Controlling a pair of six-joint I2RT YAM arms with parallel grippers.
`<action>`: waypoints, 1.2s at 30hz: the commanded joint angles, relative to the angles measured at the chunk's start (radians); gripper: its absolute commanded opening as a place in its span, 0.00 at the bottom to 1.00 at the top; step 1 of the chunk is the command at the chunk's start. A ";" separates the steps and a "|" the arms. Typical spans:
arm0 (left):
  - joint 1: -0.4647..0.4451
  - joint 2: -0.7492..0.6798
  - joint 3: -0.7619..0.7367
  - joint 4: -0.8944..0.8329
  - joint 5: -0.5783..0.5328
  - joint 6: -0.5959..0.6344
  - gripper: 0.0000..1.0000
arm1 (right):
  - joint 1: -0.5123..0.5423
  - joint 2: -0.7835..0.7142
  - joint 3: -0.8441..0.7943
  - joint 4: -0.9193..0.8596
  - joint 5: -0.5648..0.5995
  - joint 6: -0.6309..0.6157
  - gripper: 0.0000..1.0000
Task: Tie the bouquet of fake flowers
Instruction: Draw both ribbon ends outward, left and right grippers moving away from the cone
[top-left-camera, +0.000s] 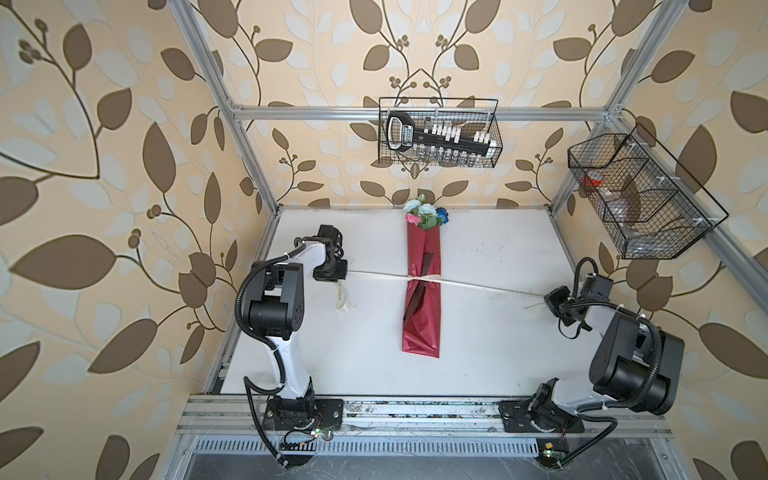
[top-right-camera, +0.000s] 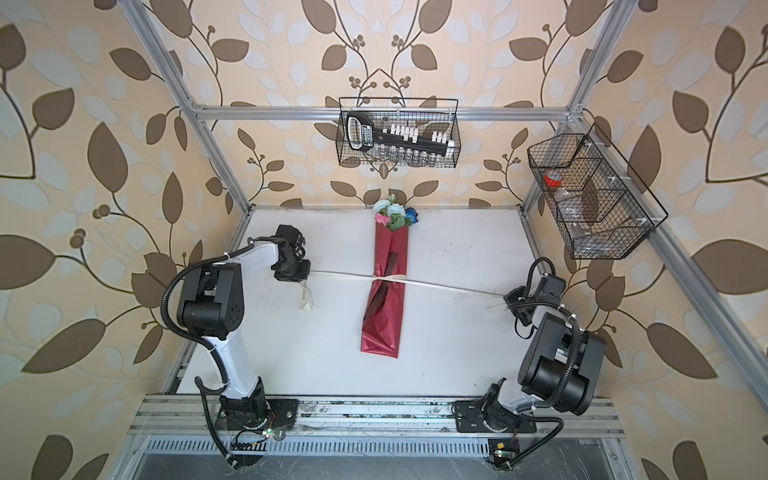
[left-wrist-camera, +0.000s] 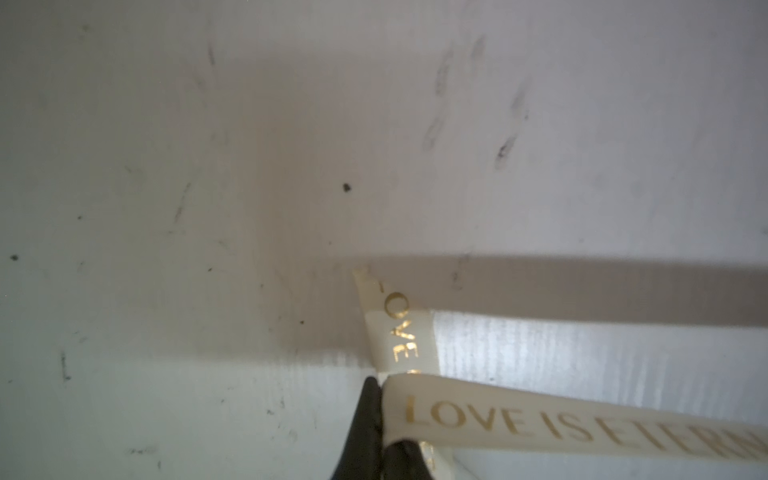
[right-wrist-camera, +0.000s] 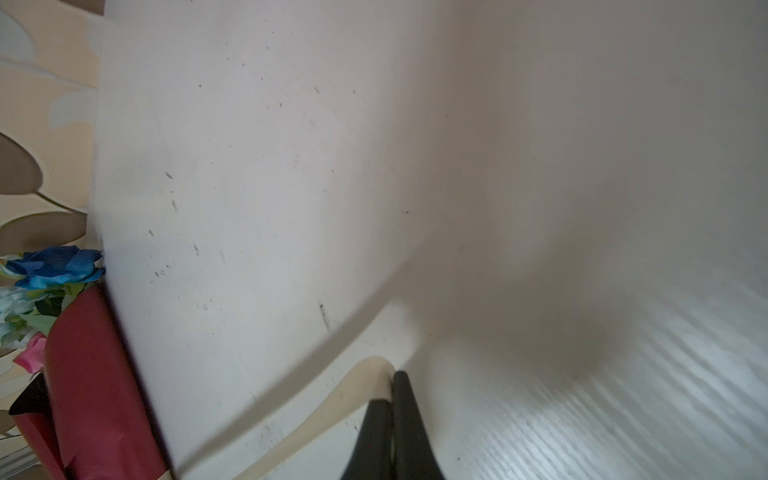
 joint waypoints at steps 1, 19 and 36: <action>0.098 0.000 0.023 -0.044 -0.156 -0.124 0.00 | -0.037 0.016 0.063 0.045 0.091 0.015 0.00; 0.280 -0.025 0.037 -0.101 -0.219 -0.300 0.00 | -0.112 0.071 0.145 0.031 0.147 0.028 0.00; 0.312 -0.032 0.026 -0.098 -0.164 -0.330 0.00 | -0.179 0.016 0.132 0.049 0.083 0.035 0.00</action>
